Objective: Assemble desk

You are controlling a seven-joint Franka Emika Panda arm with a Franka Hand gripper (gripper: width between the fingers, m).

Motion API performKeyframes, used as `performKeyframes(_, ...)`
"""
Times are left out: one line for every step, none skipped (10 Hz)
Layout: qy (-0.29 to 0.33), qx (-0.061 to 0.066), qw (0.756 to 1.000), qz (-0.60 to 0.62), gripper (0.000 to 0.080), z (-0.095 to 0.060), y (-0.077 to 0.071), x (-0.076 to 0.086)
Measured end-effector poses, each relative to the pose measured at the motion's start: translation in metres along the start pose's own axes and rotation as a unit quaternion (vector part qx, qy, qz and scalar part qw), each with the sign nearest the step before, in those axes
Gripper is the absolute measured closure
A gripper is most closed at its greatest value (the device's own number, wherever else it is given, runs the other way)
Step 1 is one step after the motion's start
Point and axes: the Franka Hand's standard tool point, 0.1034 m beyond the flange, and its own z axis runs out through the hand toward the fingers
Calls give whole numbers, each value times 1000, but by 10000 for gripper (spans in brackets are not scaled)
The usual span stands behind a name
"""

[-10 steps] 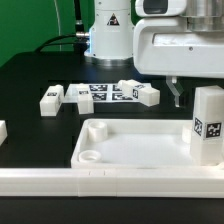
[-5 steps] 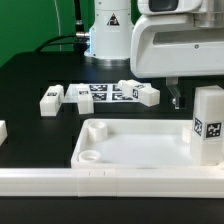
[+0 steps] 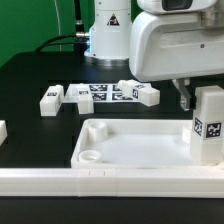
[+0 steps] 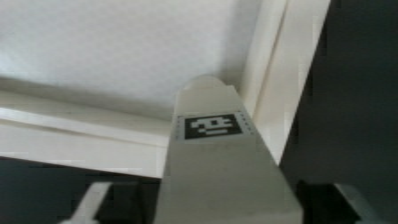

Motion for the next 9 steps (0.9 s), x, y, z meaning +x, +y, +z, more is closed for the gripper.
performKeyframes(0, 0, 1000, 0, 516, 0, 0, 0)
performKeyframes(0, 1, 1000, 6, 511, 0, 0, 0)
performKeyframes(0, 0, 1000, 6, 511, 0, 0, 0)
performKeyframes(0, 1, 1000, 7, 511, 0, 0, 0)
performKeyframes(1, 4, 998, 67, 511, 0, -1, 0)
performKeyframes(1, 5, 993, 116, 511, 0, 0, 1)
performKeyframes(2, 5, 987, 158, 511, 0, -1, 1)
performKeyframes(2, 4, 978, 210, 511, 0, -1, 0)
performKeyframes(1, -1, 967, 254, 510, 0, 2, -1)
